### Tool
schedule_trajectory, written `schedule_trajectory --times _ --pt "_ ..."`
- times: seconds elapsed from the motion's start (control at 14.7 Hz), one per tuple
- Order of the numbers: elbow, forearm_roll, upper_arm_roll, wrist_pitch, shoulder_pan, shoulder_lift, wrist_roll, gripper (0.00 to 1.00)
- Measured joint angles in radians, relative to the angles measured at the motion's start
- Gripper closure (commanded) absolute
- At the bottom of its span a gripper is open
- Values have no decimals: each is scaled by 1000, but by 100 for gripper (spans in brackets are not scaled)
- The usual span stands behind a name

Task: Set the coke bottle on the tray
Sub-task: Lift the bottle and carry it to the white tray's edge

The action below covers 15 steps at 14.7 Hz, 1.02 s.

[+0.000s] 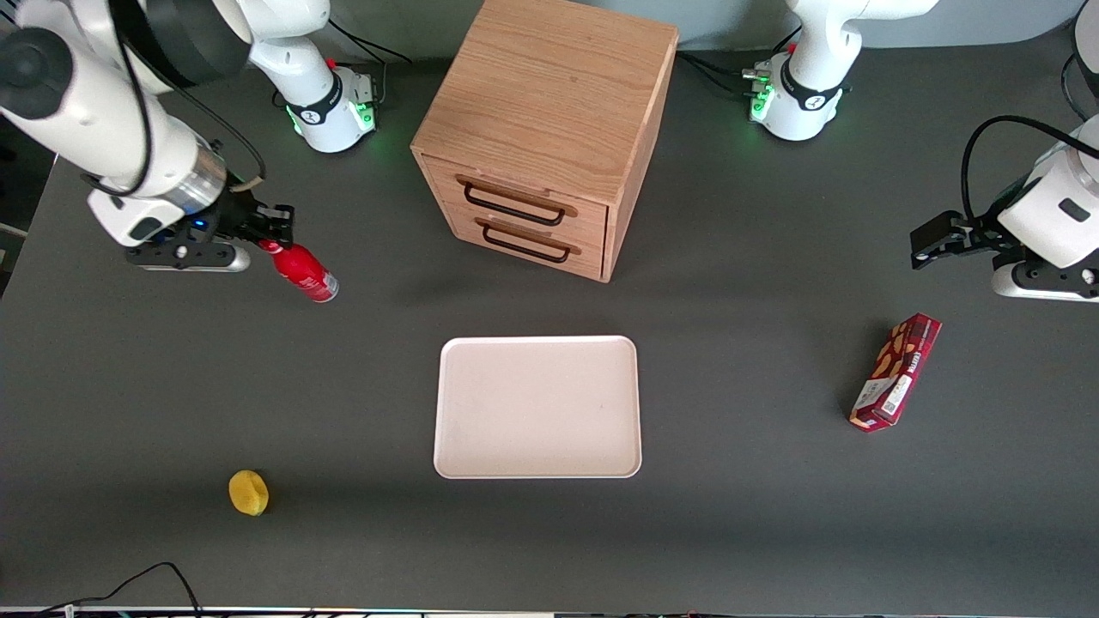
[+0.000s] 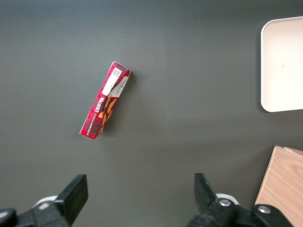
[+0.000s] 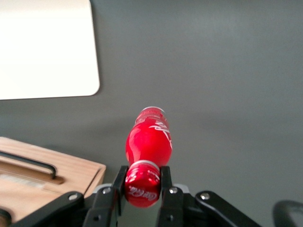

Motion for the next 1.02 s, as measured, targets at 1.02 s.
schedule_trajectory --times 1.02 --pt "744 -205 181 228 111 874 487 100"
